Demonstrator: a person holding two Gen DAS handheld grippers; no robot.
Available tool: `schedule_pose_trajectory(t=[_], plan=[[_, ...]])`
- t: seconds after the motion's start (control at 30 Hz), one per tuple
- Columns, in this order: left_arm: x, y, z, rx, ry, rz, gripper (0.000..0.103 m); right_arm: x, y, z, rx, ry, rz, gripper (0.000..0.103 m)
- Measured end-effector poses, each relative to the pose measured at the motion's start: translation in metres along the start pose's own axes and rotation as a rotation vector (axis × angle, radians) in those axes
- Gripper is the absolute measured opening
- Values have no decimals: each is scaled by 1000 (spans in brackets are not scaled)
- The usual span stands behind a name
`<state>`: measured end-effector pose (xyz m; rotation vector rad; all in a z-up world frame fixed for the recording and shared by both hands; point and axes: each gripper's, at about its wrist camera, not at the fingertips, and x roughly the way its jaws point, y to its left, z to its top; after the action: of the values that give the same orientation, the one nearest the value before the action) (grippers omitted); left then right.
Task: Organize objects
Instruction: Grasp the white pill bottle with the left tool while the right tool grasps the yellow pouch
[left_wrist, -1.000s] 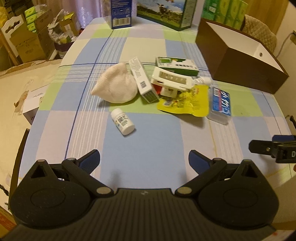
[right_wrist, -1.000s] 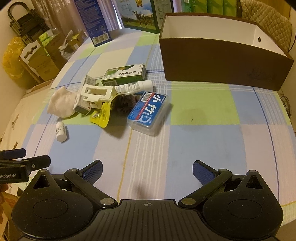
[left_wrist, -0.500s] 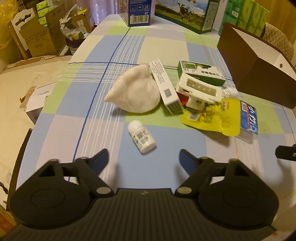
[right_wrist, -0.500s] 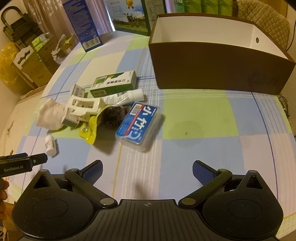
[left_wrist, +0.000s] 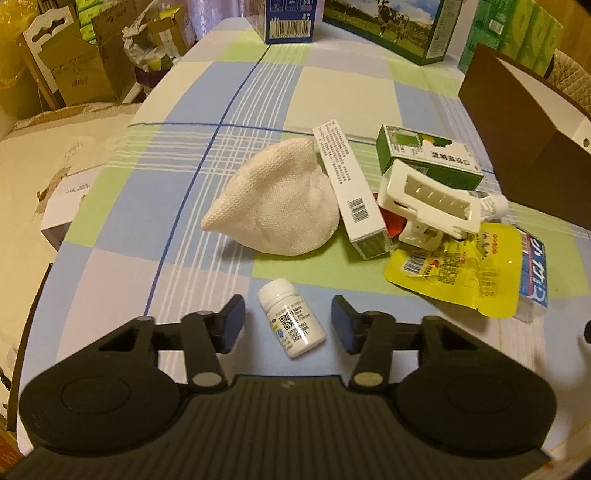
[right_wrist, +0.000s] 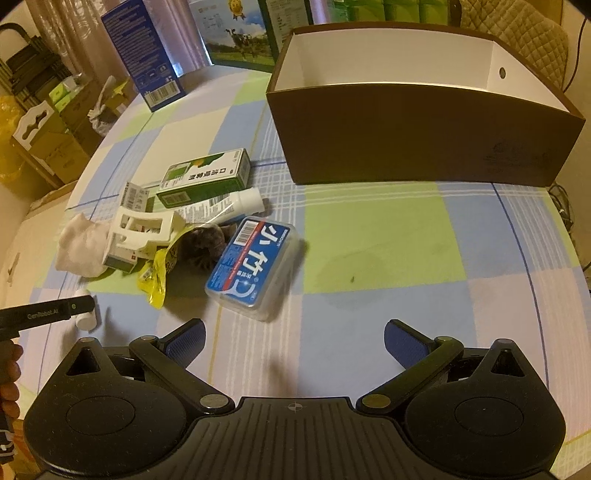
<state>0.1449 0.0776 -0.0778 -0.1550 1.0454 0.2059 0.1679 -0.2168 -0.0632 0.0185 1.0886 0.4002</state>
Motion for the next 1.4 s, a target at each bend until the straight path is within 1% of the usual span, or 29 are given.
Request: schedule_pose_trajectory(t=[0.03, 0.1, 0.2, 0.27, 0.3, 0.47, 0.63, 0.77, 0.83, 0.87, 1.03, 1.23, 1.27, 1.3, 1.4], plan=[[2, 0, 0, -4, 6, -1, 41, 0, 0, 0, 1, -1, 1, 101], [5, 2, 0, -10, 11, 2, 40, 1, -1, 2, 3, -3, 5, 100], [7, 3, 1, -15, 16, -2, 34, 2, 0, 5, 1, -7, 15, 100], [9, 4, 1, -19, 20, -7, 27, 3, 2, 7, -4, -13, 27, 97], [9, 5, 1, -20, 22, -8, 25, 4, 3, 8, -6, -15, 35, 96], [7, 7, -3, -25, 18, -9, 24, 8, 12, 15, -15, -35, 102, 89], [-1, 14, -5, -43, 7, -3, 24, 18, 25, 20, -19, -36, 208, 71], [-13, 22, -7, -60, -13, 8, 24, 34, 39, 26, -14, -14, 299, 60], [-19, 27, -7, -70, -22, 14, 24, 41, 46, 27, -15, -4, 321, 55], [-22, 29, -7, -76, -26, 17, 24, 45, 50, 29, -16, 3, 326, 54], [-32, 39, -8, -102, -41, 37, 24, 70, 62, 37, 0, 31, 335, 38], [-40, 48, -13, -125, -43, 61, 24, 93, 64, 43, 62, 69, 333, 30], [-40, 49, -14, -128, -42, 64, 24, 96, 63, 44, 73, 77, 328, 27], [-41, 50, -15, -130, -43, 67, 24, 99, 63, 44, 81, 81, 332, 19], [-44, 51, -16, -133, -46, 70, 24, 95, 62, 43, 83, 69, 332, 19]])
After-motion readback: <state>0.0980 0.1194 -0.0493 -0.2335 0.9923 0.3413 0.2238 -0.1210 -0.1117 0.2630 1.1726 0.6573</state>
